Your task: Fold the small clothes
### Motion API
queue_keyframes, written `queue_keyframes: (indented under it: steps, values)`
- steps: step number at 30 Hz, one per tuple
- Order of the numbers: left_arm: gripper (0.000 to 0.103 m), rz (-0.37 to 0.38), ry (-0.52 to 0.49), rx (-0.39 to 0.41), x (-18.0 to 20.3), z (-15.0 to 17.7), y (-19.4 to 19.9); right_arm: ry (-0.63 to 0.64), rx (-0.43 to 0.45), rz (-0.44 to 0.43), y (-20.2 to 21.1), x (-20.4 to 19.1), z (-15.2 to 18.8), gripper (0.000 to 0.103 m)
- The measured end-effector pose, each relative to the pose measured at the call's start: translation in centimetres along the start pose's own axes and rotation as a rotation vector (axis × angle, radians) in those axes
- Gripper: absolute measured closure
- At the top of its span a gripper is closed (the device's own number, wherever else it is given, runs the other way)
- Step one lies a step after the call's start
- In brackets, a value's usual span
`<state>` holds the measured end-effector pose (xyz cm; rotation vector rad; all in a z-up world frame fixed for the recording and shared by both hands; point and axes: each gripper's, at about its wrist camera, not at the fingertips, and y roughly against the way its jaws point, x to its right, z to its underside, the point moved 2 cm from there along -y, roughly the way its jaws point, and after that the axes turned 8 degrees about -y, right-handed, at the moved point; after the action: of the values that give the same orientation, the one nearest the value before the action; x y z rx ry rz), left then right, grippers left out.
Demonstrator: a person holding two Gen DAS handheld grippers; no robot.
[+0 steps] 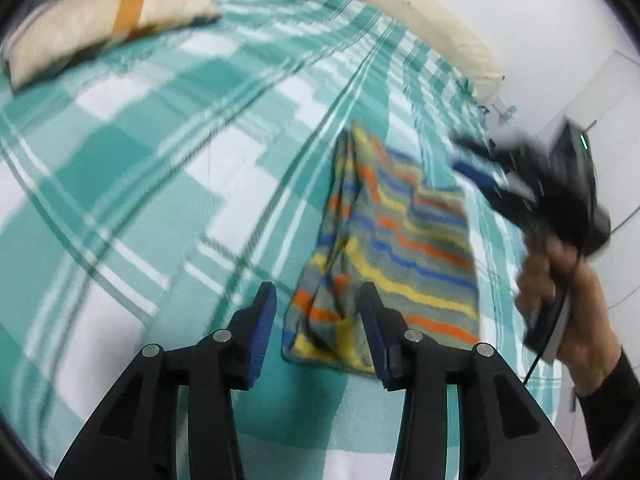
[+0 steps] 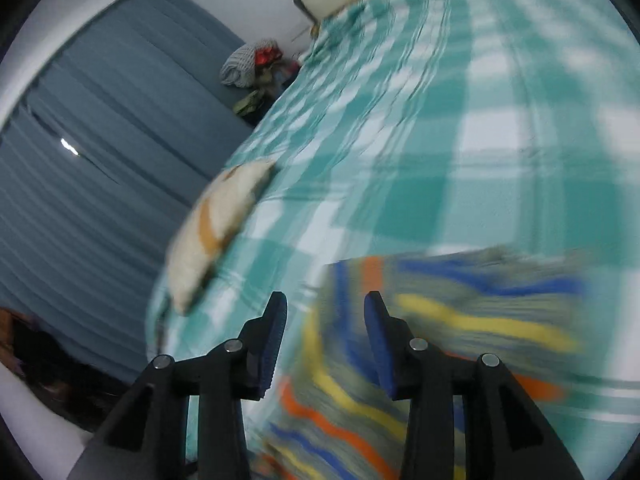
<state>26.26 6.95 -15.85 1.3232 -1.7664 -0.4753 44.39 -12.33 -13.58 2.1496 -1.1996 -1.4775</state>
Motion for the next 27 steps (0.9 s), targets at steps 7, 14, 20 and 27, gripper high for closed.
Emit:
queue_keyframes:
  steps: [7, 14, 20, 27]
  values:
    - [0.073, -0.048, -0.194, -0.079, 2.0, 0.0, -3.2, 0.285, -0.089, 0.107, 6.3, -0.7, 10.1, 0.063]
    - [0.058, -0.062, -0.228, -0.117, 1.2, -1.4, -2.7, 0.343, -0.176, 0.191, 3.5, 0.4, 17.3, 0.063]
    - [0.040, 0.023, -0.330, -0.136, 5.0, -7.5, -6.6, 0.296, -0.023, 0.148, 6.9, 0.0, 9.1, 0.063]
    - [0.046, -0.086, -0.332, -0.237, 3.2, -9.2, -12.5, 0.154, -0.100, 0.291, -1.5, 5.7, 3.9, 0.066]
